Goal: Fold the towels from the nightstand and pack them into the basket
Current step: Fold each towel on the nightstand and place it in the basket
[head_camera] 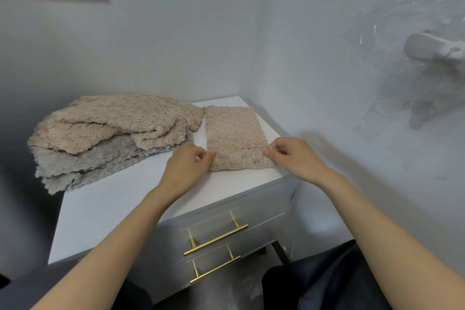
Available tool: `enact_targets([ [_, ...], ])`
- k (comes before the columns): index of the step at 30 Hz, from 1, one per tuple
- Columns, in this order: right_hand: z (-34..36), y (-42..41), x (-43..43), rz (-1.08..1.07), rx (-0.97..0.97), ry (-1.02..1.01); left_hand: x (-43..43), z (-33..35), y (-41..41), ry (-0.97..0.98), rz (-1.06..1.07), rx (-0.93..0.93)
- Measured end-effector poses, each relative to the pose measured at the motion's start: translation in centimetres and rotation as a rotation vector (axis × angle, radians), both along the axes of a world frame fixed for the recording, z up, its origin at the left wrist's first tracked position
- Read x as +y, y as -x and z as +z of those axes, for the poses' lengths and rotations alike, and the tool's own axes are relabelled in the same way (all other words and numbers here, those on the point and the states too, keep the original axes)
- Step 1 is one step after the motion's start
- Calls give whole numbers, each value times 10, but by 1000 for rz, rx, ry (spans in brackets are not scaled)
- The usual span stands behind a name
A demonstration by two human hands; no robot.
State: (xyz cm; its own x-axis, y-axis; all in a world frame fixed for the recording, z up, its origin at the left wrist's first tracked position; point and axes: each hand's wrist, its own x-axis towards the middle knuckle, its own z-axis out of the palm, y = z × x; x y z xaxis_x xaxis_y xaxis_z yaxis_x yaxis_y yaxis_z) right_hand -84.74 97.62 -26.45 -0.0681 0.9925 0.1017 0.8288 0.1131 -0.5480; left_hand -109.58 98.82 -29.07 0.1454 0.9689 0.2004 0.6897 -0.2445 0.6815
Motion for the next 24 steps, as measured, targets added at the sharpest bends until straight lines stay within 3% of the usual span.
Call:
enact_targets([
  [5, -5, 7, 9, -248, 11, 41, 6, -8, -7, -76, 124, 175],
  [10, -7, 20, 6, -291, -41, -8, 5, -9, -9, -126, 155, 202],
  [14, -4, 32, -5, -133, -244, -279, 5, -9, -12, -154, 176, 229],
  [17, -2, 50, -18, 39, -193, -429, 5, -8, -13, -136, 175, 227],
  [24, -30, 83, -39, 282, -453, -236, 6, -6, -12, -111, 170, 258],
])
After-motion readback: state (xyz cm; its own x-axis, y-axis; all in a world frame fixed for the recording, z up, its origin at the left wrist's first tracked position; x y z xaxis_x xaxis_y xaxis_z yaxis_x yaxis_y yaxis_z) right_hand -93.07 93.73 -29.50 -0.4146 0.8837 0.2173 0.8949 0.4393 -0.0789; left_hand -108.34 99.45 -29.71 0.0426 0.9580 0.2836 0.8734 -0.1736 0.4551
